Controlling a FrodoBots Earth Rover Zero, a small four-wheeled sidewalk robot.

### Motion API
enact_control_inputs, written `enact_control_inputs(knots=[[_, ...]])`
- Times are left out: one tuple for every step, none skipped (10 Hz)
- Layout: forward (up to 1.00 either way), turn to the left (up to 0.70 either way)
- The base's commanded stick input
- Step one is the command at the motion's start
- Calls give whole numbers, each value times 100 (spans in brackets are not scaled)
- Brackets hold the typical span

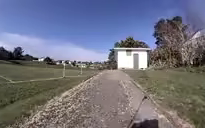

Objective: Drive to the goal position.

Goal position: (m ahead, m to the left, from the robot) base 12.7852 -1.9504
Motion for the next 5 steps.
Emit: enact_control_inputs(knots=[[70, -3], [70, 0], [70, 0], [70, 0], [70, 0]])
